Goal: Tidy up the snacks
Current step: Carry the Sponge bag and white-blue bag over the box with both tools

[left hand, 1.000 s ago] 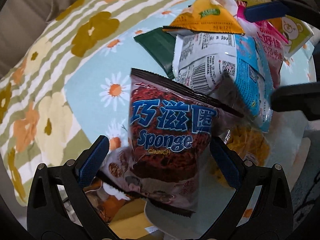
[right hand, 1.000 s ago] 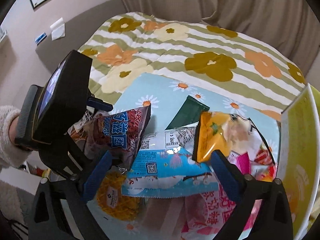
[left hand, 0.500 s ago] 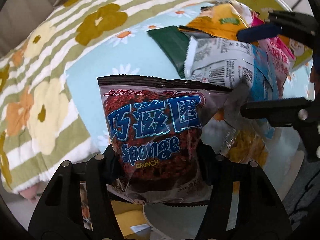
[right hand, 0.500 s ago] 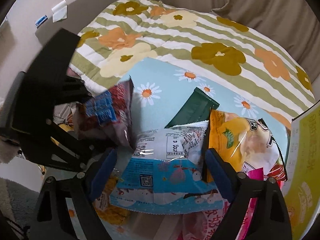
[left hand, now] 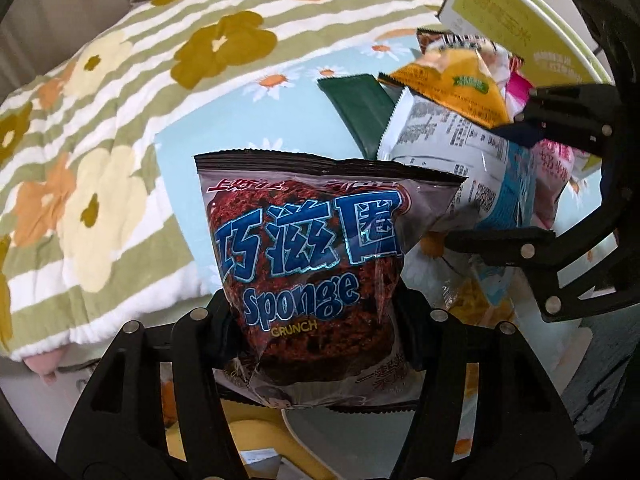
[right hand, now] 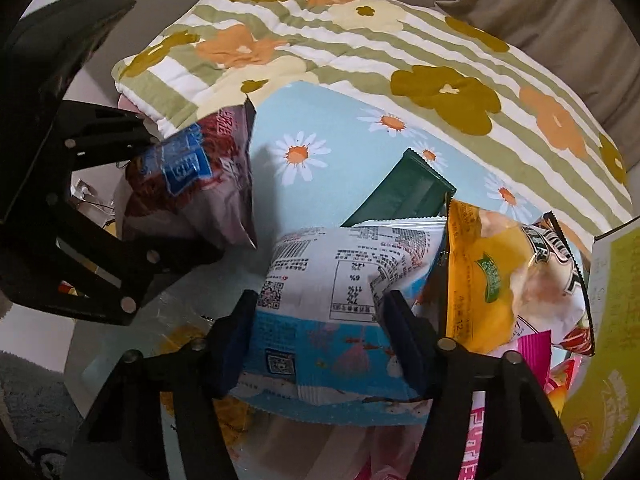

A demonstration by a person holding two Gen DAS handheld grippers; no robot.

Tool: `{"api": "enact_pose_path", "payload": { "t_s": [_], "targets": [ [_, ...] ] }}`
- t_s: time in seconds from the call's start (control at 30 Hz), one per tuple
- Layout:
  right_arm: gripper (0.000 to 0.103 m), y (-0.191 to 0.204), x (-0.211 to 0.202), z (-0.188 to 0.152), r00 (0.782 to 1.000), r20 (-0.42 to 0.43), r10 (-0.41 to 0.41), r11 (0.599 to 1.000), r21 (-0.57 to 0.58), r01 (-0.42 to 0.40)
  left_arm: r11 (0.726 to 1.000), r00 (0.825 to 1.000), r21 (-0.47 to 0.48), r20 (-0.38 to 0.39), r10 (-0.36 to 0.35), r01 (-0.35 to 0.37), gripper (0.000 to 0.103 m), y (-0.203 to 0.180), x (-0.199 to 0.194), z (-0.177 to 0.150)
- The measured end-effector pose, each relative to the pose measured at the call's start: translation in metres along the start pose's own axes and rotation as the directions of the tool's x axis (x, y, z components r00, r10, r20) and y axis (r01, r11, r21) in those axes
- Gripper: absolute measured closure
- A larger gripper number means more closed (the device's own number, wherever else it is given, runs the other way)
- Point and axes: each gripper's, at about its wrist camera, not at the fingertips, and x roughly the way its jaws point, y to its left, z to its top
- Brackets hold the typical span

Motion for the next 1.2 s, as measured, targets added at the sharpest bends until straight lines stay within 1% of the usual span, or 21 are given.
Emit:
{"api": "enact_pose_path", "payload": {
  "t_s": [0.2, 0.33, 0.53, 0.7, 0.87, 1.03, 1.1, 1.2],
  "targets": [
    [0.048, 0.003, -0.018, 0.0, 0.998, 0.055, 0.033, 0.999, 0.036, -0.035, 0.998, 0.999, -0.052, 0.037, 0.027, -0.025, 0.045, 0.004, -0.024, -0.001],
    [0.048, 0.008, -0.035, 0.002, 0.994, 0.101, 0.042, 0.997, 0.056, -0.048, 0.994, 0.996, -0.104, 0.075, 0.049, -0.041, 0.045, 0.01, -0.045, 0.0],
    [0.048, 0.008, -0.068, 0.001, 0.985, 0.169, 0.039, 0.993, 0.1, -0.057, 0.986, 0.986, -0.156, 0.143, 0.088, -0.065, 0.045, 0.013, -0.085, 0.003],
    [0.048, -0.001, -0.105, -0.006, 0.97, 0.242, 0.024, 0.991, 0.125, -0.056, 0.983, 0.974, -0.16, 0.193, 0.121, -0.091, 0.045, 0.002, -0.112, 0.014],
    [0.048, -0.023, -0.144, -0.018, 0.948, 0.318, 0.017, 0.986, 0.152, -0.069, 0.981, 0.962, -0.168, 0.236, 0.138, -0.1, 0.045, -0.023, -0.134, 0.033],
    [0.048, -0.061, -0.185, -0.04, 0.92, 0.392, 0.004, 0.987, 0.149, -0.067, 0.978, 0.946, -0.178, 0.284, 0.156, -0.108, 0.045, -0.064, -0.149, 0.061],
    [0.048, -0.083, -0.199, -0.052, 0.913, 0.408, -0.009, 0.987, 0.15, -0.057, 0.977, 0.94, -0.19, 0.305, 0.152, -0.096, 0.045, -0.086, -0.151, 0.076],
    [0.048, -0.118, -0.216, -0.07, 0.904, 0.426, -0.029, 0.985, 0.166, -0.047, 0.977, 0.935, -0.202, 0.331, 0.127, -0.061, 0.045, -0.12, -0.15, 0.1]
  ]
}}
